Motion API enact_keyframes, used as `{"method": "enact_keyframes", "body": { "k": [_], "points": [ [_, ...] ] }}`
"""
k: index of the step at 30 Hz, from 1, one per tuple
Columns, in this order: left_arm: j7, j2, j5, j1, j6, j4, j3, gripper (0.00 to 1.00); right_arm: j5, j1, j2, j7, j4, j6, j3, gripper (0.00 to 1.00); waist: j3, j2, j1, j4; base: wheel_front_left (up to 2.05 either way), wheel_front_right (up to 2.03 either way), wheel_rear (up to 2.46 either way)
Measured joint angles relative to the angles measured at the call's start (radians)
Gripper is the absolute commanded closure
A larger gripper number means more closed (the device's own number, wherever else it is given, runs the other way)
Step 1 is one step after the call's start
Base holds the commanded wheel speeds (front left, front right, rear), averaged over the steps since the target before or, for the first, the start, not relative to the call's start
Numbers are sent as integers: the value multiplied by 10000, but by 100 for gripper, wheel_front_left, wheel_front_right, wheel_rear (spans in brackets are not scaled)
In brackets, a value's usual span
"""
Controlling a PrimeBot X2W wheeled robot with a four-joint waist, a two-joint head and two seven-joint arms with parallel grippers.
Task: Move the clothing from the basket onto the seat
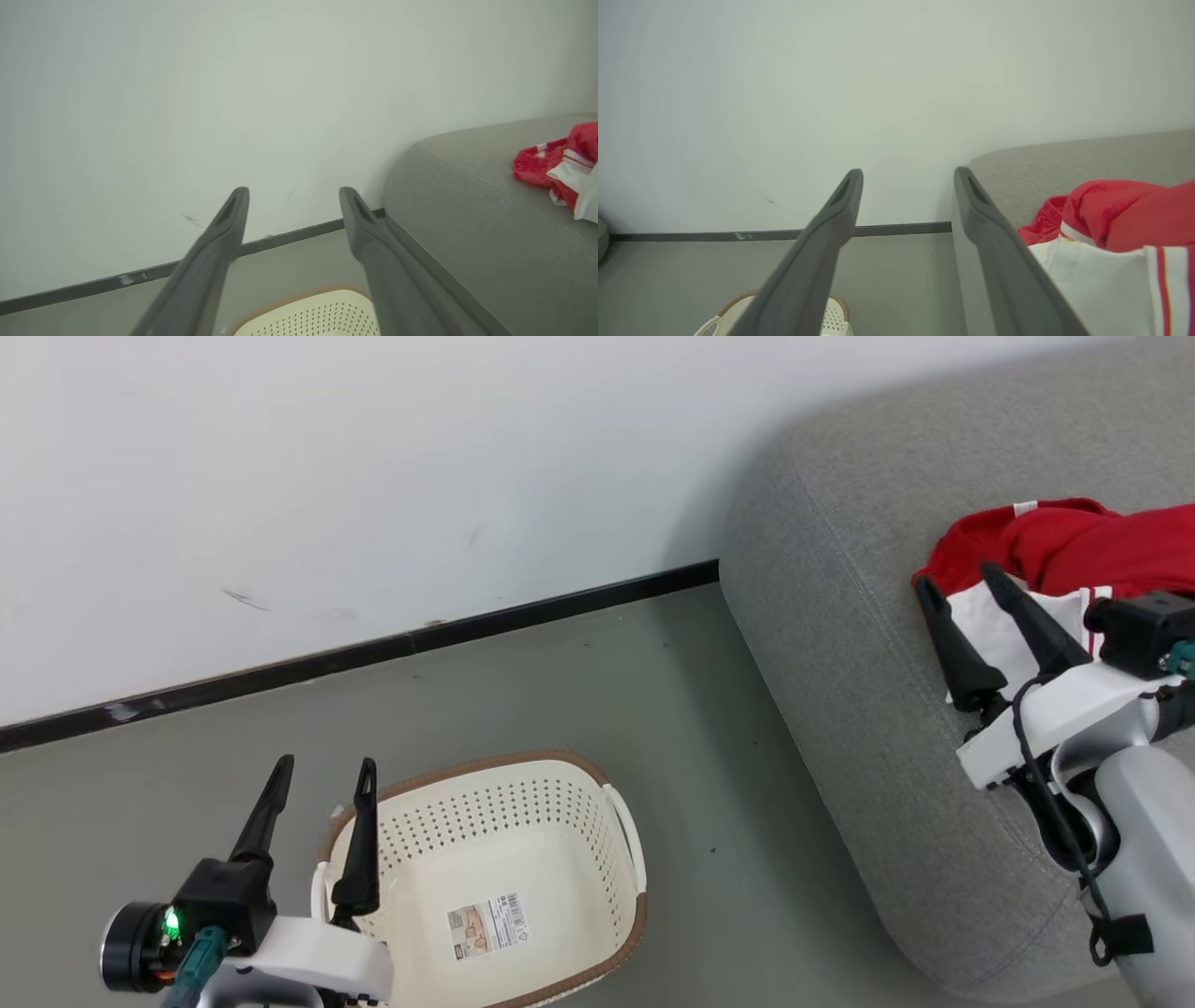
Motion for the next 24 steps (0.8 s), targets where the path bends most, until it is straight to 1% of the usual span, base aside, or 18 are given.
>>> {"method": "enact_keyframes", "body": {
  "k": [9, 17, 24],
  "points": [
    [-186, 29, -242, 803, 380, 182, 472, 0, -502, 866, 437, -10, -249, 0, 65, 0, -536, 0, 0, 621, 0, 0, 0],
    [-349, 40, -387, 1312, 437, 259, 594, 0, -1020, 1832, 901, -100, -366, 0, -201, 0, -1017, 0, 0, 1127, 0, 0, 0],
    [-408, 92, -385, 1667, 479, 397, 614, 0, -1735, 2630, 1195, -111, -571, -2, -562, 0, -1433, 0, 0, 1521, 0, 0, 0]
  ]
}}
